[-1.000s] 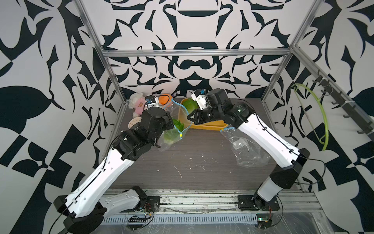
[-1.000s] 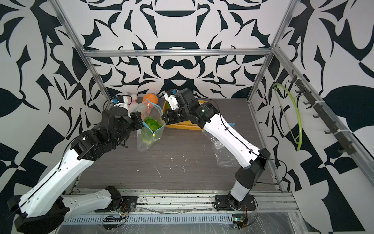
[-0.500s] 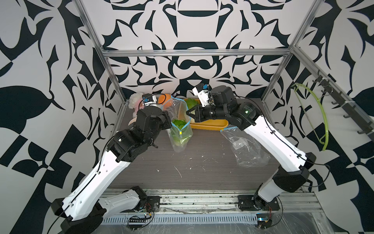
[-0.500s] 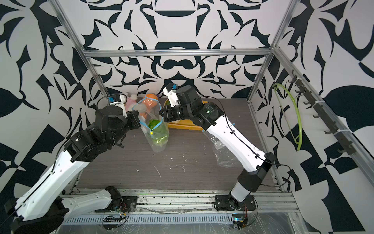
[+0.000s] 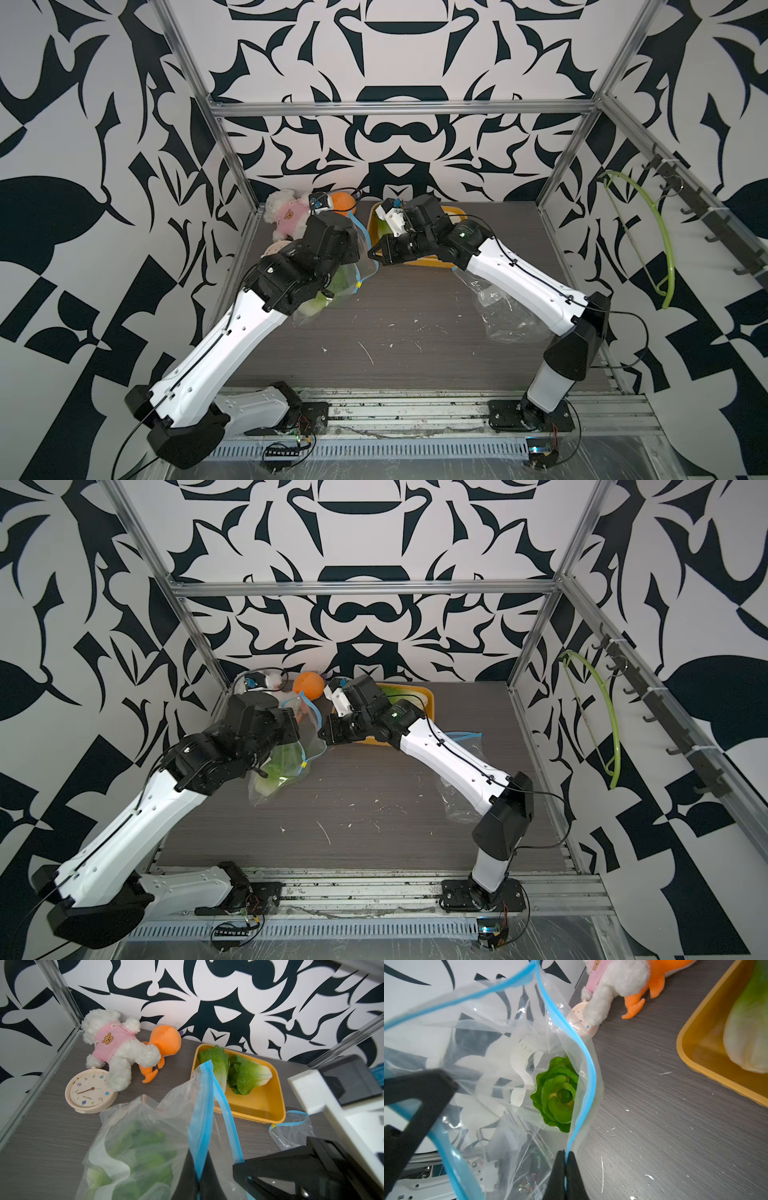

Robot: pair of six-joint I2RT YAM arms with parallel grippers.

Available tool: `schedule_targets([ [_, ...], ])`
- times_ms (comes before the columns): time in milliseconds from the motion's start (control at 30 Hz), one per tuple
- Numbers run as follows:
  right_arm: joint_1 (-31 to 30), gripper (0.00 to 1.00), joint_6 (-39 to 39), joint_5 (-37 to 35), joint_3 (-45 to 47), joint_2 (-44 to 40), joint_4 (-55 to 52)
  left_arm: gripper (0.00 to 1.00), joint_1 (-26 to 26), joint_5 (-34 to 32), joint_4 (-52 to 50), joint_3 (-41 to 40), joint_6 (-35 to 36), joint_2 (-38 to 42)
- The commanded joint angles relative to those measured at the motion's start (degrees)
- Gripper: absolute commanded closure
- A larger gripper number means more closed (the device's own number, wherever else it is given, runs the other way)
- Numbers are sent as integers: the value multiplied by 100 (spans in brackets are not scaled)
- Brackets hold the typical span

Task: Put the chinese cabbages into a zipper bag and zip it
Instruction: Adjust the zipper food storage bag at the center of the board, then pick up the Chinese cabbage from the basket.

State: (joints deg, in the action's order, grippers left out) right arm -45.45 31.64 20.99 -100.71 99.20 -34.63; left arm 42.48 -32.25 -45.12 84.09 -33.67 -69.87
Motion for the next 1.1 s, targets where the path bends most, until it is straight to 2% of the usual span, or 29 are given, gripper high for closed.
schedule_targets([
  [0,19,100,-51,-447,196,-192,166,100,-20,274,325,-267,-52,-27],
  [100,51,100,-61,-429,343,-266,202,100,-29,307,429,-382,-105,-49],
  [133,70,97,-69,-458,381,-310,195,100,-35,302,434,-407,-120,-60],
  [433,342,58,-193,-552,664,-962,201,100,-46,432,642,-650,-232,-27],
  [600,870,46,-191,-305,701,-1031,245,100,-47,562,676,-665,-229,-88],
  [800,1611,40,-569,-281,832,-579,753,100,-45,639,619,-904,-368,17],
  [933,1779,38,-1109,-486,506,-13,718,100,-47,512,519,-1123,-471,182],
  [1067,2018,37,-1054,-840,175,575,533,100,-47,314,202,-1135,-499,325],
])
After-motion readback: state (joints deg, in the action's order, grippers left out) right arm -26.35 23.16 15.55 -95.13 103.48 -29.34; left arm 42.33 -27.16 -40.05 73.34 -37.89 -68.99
